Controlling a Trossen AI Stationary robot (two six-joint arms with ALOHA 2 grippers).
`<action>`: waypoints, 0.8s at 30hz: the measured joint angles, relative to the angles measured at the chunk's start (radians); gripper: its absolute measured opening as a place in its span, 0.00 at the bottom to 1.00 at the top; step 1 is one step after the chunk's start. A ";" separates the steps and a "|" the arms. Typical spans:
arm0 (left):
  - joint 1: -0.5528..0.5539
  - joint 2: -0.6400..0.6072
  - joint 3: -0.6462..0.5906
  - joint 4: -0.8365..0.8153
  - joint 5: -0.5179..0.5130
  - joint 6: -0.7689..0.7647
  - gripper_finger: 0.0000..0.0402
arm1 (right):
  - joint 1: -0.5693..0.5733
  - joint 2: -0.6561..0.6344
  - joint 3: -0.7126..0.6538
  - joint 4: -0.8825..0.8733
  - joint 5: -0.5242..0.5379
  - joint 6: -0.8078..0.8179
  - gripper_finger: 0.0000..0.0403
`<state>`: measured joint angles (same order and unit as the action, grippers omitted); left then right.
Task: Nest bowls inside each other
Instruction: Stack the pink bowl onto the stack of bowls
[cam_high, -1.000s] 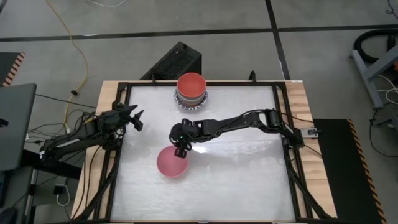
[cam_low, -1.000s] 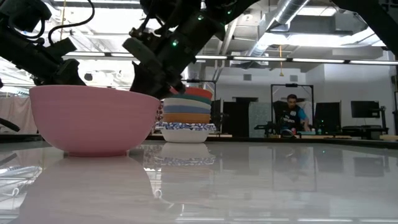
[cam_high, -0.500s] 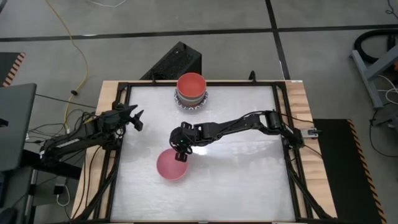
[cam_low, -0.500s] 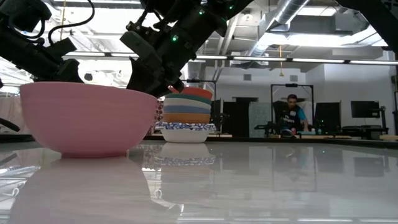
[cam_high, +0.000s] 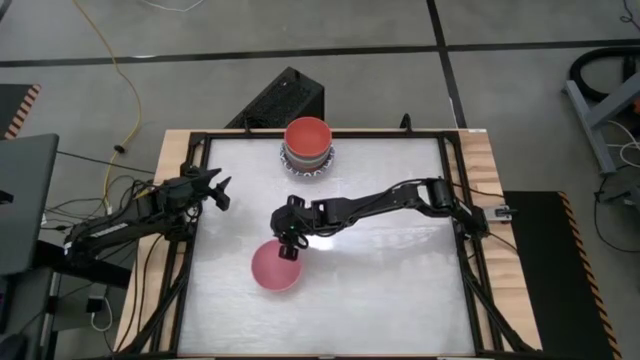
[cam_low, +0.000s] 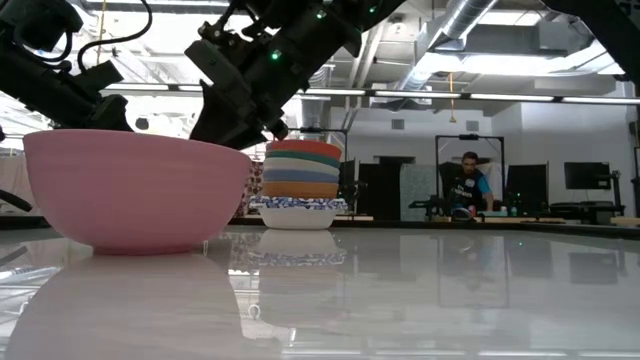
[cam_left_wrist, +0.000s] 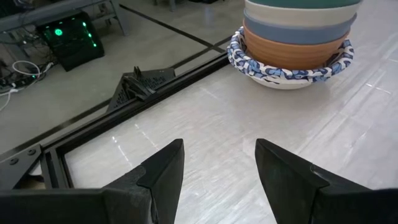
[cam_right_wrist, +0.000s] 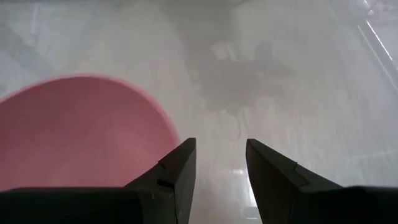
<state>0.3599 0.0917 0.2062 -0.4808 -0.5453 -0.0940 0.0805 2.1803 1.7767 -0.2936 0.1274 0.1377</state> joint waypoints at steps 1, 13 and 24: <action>0.000 0.000 0.000 0.000 0.000 0.000 0.47 | 0.003 0.000 0.000 -0.003 0.000 -0.003 0.40; 0.000 0.000 0.000 0.000 0.000 0.000 0.47 | 0.032 0.000 0.000 -0.042 0.000 0.000 0.40; 0.000 0.000 0.000 0.000 0.000 0.000 0.47 | 0.021 0.000 -0.050 -0.045 -0.046 0.056 0.40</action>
<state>0.3598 0.0916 0.2062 -0.4808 -0.5453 -0.0938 0.1017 2.1803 1.7271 -0.3389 0.0814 0.1940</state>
